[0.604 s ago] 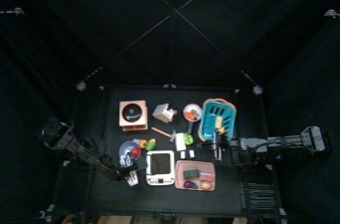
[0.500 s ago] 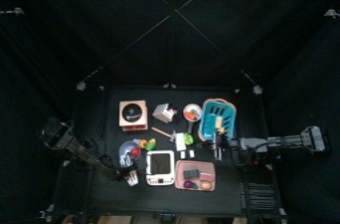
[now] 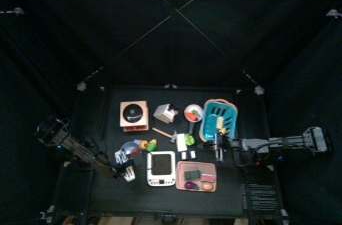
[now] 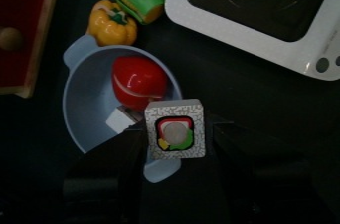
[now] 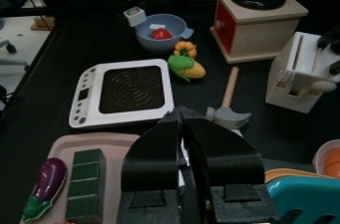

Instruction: Place sushi piece in bowl

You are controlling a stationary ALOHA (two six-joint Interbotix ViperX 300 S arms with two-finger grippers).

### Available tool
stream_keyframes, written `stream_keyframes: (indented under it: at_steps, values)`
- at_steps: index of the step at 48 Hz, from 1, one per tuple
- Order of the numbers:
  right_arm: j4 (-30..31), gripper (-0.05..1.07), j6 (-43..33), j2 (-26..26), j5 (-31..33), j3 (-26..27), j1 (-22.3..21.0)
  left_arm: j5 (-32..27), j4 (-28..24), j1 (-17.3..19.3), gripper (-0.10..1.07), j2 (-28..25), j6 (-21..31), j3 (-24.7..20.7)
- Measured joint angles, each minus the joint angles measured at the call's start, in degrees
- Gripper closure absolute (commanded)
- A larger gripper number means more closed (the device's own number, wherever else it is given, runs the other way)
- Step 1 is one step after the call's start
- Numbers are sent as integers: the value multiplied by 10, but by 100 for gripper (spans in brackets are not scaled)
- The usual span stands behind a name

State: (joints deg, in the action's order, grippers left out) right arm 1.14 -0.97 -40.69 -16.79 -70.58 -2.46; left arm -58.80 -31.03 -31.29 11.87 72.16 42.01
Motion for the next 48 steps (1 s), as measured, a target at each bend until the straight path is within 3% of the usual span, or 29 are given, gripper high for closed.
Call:
stream_keyframes:
  at_steps: [24,37,48]
  values:
    - [-3,102,0,8,0,-1,0,33,-4,46,21,119,40,120]
    - [-3,102,0,19,0,0,0,113,-18,59,20,129,40,159]
    - [-3,102,0,21,0,-1,0,128,-23,72,19,129,40,168]
